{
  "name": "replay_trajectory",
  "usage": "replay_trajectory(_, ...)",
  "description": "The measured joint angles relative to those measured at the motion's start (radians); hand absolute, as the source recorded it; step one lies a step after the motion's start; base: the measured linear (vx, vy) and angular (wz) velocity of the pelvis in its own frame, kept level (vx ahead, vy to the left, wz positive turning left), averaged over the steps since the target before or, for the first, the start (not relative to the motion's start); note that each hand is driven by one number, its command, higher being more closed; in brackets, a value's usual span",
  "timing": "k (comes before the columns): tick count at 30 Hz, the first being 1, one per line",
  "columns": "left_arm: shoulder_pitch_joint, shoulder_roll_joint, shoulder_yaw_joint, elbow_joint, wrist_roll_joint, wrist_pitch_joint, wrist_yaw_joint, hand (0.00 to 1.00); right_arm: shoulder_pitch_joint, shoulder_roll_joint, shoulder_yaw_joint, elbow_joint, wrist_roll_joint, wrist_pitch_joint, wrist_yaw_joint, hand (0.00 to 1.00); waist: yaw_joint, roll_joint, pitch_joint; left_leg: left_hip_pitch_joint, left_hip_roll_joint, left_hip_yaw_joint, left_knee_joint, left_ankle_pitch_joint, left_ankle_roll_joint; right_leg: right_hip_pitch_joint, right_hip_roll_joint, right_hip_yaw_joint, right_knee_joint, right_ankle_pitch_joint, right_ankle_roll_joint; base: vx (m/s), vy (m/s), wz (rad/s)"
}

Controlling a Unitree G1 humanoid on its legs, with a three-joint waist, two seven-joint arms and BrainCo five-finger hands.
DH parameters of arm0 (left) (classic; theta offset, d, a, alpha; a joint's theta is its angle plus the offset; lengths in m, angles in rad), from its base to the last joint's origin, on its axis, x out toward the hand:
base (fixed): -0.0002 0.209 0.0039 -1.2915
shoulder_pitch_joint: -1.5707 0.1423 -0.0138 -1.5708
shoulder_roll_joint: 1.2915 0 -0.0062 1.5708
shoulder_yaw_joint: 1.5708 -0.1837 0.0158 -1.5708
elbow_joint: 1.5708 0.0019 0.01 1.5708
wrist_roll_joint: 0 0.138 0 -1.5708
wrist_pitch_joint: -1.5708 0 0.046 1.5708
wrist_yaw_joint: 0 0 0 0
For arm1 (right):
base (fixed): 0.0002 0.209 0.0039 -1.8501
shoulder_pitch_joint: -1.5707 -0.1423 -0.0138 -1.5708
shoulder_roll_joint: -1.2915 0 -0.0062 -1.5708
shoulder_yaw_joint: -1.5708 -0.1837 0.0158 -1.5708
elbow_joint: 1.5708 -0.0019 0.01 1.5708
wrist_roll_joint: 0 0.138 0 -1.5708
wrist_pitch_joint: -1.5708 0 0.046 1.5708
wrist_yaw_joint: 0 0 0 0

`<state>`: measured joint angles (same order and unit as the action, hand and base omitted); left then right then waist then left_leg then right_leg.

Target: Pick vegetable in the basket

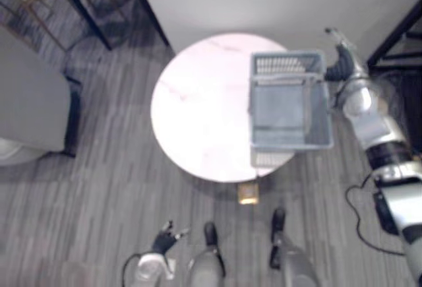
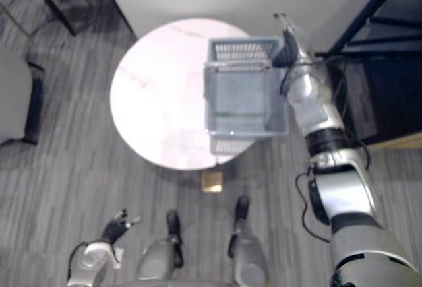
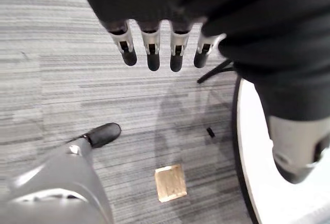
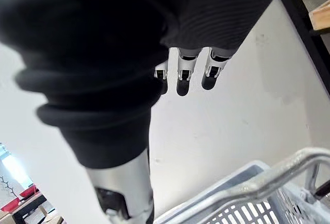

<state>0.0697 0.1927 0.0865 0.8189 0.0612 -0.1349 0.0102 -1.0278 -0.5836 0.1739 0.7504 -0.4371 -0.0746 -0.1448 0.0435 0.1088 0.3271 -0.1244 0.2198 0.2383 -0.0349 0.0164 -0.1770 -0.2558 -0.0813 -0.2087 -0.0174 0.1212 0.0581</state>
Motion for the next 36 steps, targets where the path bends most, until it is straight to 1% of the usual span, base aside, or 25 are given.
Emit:
replay_trajectory(2, -0.004, 0.000, 0.000, 0.000, -0.001, -0.009, 0.012, 0.00, -0.048, -0.018, 0.019, 0.034, -0.005, 0.001, -0.001, 0.00, 0.002, 0.013, 0.025, -0.005, 0.000, -0.006, -0.010, 0.009, 0.000, -0.006, 0.000, -0.005, 0.000, 0.000, 0.000, -0.01, -0.013, 0.10)
replay_trajectory(4, -0.011, 0.001, 0.000, -0.001, -0.002, -0.017, 0.016, 0.00, -0.098, -0.035, 0.033, 0.059, -0.026, 0.001, -0.002, 0.00, 0.002, 0.020, 0.036, -0.031, -0.002, -0.010, -0.018, 0.020, 0.000, -0.031, -0.001, -0.009, -0.002, 0.011, -0.003, -0.02, -0.009, 0.07)
replay_trajectory(5, -0.026, 0.001, -0.001, -0.001, -0.006, -0.019, 0.017, 0.00, -0.135, -0.050, 0.033, 0.074, -0.027, 0.001, -0.006, 0.00, 0.002, 0.025, 0.058, -0.041, -0.005, -0.017, -0.019, 0.025, 0.000, -0.039, -0.004, -0.012, -0.002, 0.016, -0.004, -0.03, -0.001, 0.12)
replay_trajectory(8, -0.052, 0.003, -0.001, -0.022, -0.020, -0.031, 0.026, 0.00, -0.198, -0.099, 0.041, 0.117, -0.026, 0.002, -0.015, 0.00, 0.000, 0.043, 0.084, -0.081, -0.016, -0.040, -0.026, 0.046, 0.005, -0.065, -0.015, -0.029, -0.006, 0.025, -0.002, -0.04, 0.016, 0.24)
replay_trajectory(10, -0.066, 0.003, -0.002, -0.026, -0.020, -0.031, 0.027, 0.00, -0.225, -0.121, 0.059, 0.139, -0.026, 0.003, -0.018, 0.00, 0.000, 0.054, 0.096, -0.098, -0.021, -0.052, -0.033, 0.056, 0.008, -0.076, -0.021, -0.035, -0.011, 0.032, -0.001, -0.03, 0.019, 0.16)
replay_trajectory(11, -0.076, 0.004, -0.003, -0.028, -0.020, -0.031, 0.028, 0.00, -0.240, -0.136, 0.071, 0.157, -0.026, 0.002, -0.019, 1.00, 0.000, 0.062, 0.111, -0.104, -0.024, -0.058, -0.035, 0.062, 0.011, -0.078, -0.024, -0.040, -0.016, 0.037, 0.001, -0.04, 0.026, 0.18)
replay_trajectory(15, -0.083, 0.007, -0.014, -0.023, -0.022, -0.038, 0.034, 0.00, -0.245, -0.147, 0.072, 0.179, -0.029, 0.002, -0.021, 1.00, 0.015, 0.075, 0.123, -0.156, -0.032, -0.060, -0.045, 0.083, 0.013, -0.134, -0.026, -0.036, -0.015, 0.049, 0.002, -0.04, 0.017, 0.04)
replay_trajectory(16, -0.085, 0.007, -0.026, -0.019, -0.023, -0.038, 0.036, 0.00, -0.254, -0.152, 0.071, 0.173, -0.035, -0.004, -0.046, 1.00, 0.016, 0.083, 0.127, -0.162, -0.034, -0.060, -0.058, 0.094, 0.015, -0.145, -0.025, -0.036, -0.016, 0.052, 0.001, 0.00, 0.000, 0.00)
replay_trajectory(17, -0.086, 0.007, -0.034, -0.018, -0.025, -0.038, 0.037, 0.00, -0.261, -0.153, 0.071, 0.174, -0.035, -0.004, -0.047, 1.00, 0.016, 0.085, 0.128, -0.166, -0.034, -0.061, -0.059, 0.096, 0.015, -0.148, -0.025, -0.036, -0.016, 0.052, 0.001, 0.00, 0.000, 0.00)
replay_trajectory(20, -0.094, 0.006, -0.054, -0.016, -0.058, -0.038, 0.047, 0.00, -0.267, -0.155, 0.078, 0.191, -0.036, -0.013, -0.050, 1.00, 0.023, 0.085, 0.128, -0.169, -0.031, -0.060, -0.059, 0.099, 0.013, -0.153, -0.025, -0.033, -0.015, 0.054, 0.000, 0.00, 0.000, 0.00)
replay_trajectory(25, -0.123, 0.004, -0.086, -0.009, -0.059, -0.040, 0.054, 0.00, -0.268, -0.155, 0.100, 0.199, -0.040, -0.019, -0.052, 1.00, 0.026, 0.086, 0.128, -0.169, -0.031, -0.061, -0.060, 0.102, 0.013, -0.155, -0.021, -0.031, -0.015, 0.054, 0.000, 0.00, 0.000, 0.00)
replay_trajectory(28, -0.126, -0.001, -0.089, -0.013, -0.059, -0.040, 0.054, 0.00, -0.268, -0.156, 0.111, 0.199, -0.070, -0.018, -0.053, 1.00, 0.027, 0.086, 0.128, -0.165, -0.031, -0.063, -0.060, 0.103, 0.013, -0.150, -0.019, -0.032, -0.015, 0.054, 0.000, 0.00, 0.000, 0.00)
replay_trajectory(30, -0.126, -0.007, -0.089, -0.019, -0.059, -0.039, 0.054, 0.00, -0.259, -0.155, 0.138, 0.205, -0.079, -0.008, -0.051, 1.00, 0.028, 0.086, 0.128, -0.147, -0.030, -0.063, -0.060, 0.103, 0.013, -0.132, -0.018, -0.031, -0.015, 0.054, 0.000, 0.04, 0.023, 0.00)
replay_trajectory(31, -0.126, -0.011, -0.088, -0.021, -0.059, -0.038, 0.054, 0.00, -0.250, -0.150, 0.156, 0.207, -0.090, 0.002, -0.041, 1.00, 0.030, 0.086, 0.128, -0.133, -0.029, -0.063, -0.060, 0.103, 0.013, -0.117, -0.017, -0.031, -0.015, 0.054, 0.000, 0.05, 0.024, 0.01)
replay_trajectory(33, -0.126, -0.017, -0.089, -0.033, -0.059, -0.038, 0.052, 0.00, -0.230, -0.139, 0.191, 0.207, -0.110, 0.006, -0.022, 1.00, 0.031, 0.085, 0.128, -0.108, -0.028, -0.062, -0.061, 0.103, 0.013, -0.092, -0.016, -0.028, -0.016, 0.053, -0.001, 0.02, 0.010, 0.01)
replay_trajectory(36, -0.125, -0.017, -0.088, -0.060, -0.059, -0.037, 0.050, 0.00, -0.207, -0.118, 0.203, 0.207, -0.113, 0.015, 0.004, 1.00, 0.039, 0.082, 0.126, -0.080, -0.027, -0.062, -0.061, 0.100, 0.011, -0.067, -0.013, -0.021, -0.016, 0.052, 0.000, 0.00, 0.011, -0.07)
